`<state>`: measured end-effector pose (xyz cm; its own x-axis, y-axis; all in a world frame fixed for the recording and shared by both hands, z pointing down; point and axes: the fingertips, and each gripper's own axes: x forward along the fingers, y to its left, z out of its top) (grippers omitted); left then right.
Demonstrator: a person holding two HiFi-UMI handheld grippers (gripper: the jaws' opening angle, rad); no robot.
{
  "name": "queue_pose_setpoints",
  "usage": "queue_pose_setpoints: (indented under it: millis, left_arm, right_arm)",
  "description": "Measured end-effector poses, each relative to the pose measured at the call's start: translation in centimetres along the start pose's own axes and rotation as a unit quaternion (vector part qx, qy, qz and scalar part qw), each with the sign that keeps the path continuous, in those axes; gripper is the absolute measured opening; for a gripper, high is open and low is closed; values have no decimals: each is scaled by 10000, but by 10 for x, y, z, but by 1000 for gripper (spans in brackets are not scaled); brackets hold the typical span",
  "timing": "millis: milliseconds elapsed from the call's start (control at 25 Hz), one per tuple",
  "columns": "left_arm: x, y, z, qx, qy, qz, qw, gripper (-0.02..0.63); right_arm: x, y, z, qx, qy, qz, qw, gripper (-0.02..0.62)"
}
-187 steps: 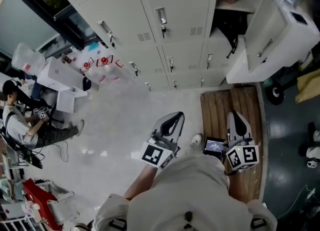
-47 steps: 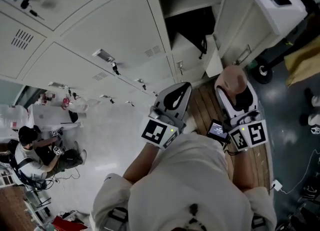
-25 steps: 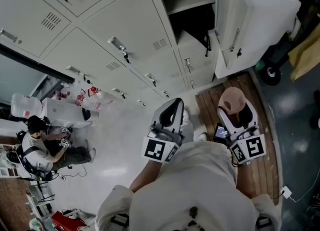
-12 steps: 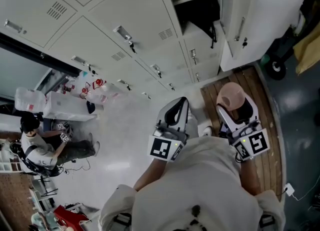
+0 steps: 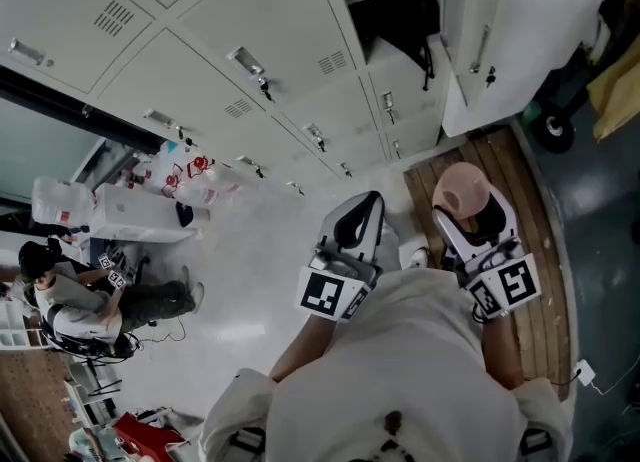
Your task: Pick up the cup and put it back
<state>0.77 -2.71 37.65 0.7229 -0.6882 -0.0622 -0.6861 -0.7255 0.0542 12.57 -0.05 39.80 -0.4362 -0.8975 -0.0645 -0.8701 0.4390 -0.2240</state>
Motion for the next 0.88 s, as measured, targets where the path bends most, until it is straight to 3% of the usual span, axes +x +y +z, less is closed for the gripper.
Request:
queue_pose_setpoints:
  millis: [560,880]
  left_arm:
    - [-7,13,-8,-149,73,203,9997,8]
    - [11,18,-13,-245,71,28,9997,8]
  right_arm:
    - [13,8,-4,-57,88,158,9998,362]
    - [17,-7,-6,-44,148,-73,9999,362]
